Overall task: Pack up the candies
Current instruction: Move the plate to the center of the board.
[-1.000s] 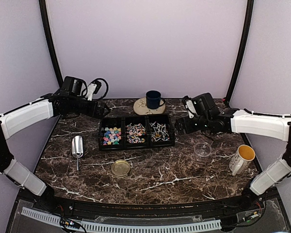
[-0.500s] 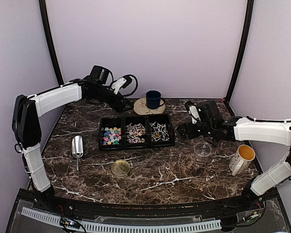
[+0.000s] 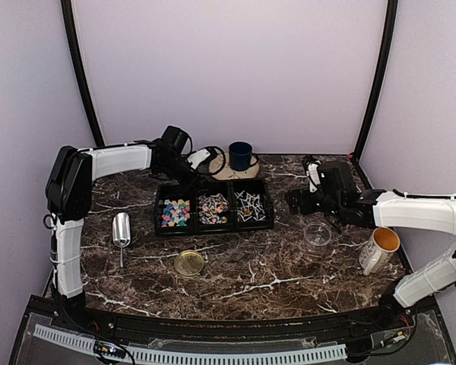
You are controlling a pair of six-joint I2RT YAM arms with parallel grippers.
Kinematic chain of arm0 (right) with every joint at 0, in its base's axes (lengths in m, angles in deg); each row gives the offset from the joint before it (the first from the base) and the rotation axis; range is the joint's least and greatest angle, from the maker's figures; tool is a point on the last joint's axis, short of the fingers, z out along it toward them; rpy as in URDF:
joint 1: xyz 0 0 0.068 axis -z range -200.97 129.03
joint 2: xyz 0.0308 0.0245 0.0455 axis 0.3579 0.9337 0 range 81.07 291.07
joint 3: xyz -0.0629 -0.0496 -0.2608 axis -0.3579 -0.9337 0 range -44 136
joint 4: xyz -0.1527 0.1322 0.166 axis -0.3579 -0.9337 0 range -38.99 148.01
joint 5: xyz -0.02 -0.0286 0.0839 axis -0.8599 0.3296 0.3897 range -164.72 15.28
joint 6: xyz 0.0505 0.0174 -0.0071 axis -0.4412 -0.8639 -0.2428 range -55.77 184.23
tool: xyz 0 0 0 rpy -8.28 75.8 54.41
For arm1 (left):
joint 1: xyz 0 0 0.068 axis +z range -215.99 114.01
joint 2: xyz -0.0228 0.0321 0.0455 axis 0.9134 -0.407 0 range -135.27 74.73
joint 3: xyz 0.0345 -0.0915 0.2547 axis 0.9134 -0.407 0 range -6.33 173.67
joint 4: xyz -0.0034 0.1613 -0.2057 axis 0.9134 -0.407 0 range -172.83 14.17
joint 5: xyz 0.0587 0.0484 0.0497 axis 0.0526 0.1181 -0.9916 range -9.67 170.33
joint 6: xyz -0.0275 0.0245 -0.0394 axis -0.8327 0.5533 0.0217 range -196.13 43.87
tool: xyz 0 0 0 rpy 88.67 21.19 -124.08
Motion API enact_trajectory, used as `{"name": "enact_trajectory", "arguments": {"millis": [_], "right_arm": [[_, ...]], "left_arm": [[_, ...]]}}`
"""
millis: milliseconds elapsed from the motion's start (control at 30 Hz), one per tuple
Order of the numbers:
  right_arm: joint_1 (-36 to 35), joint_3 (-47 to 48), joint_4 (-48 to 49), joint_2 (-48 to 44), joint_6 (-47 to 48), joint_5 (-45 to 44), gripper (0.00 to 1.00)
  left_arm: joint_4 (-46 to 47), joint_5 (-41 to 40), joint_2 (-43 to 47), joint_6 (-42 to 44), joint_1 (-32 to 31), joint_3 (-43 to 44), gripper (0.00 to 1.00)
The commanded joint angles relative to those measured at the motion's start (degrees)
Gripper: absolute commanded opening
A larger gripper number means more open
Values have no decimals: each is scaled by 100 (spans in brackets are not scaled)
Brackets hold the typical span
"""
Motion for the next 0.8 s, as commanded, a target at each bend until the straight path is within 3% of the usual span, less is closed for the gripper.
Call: {"name": "enact_trajectory", "arguments": {"millis": [0,100,367,467,600,767], "right_arm": [[34,-82,346,110,-127,-119,97],[35,-98,400,168,-149,-125,97],[34,-103,450,261,-180,-90,97],[32,-93,444,289,-184,-87,97],[36,-97,445,290,-193,-112,97],[36,-106,456,273,-210,-167,97]], "left_arm": [[141,-282,-115,32,-43,246,65],[251,-376,-217,-76,-43,236,54],[409,-372,-414,-192,-45,296,52],[373,-481,-468,-212,-47,305,39],[223,-545,-480,-237,-40,281,29],[-125,-606,-413,-322,-45,257,28]]}}
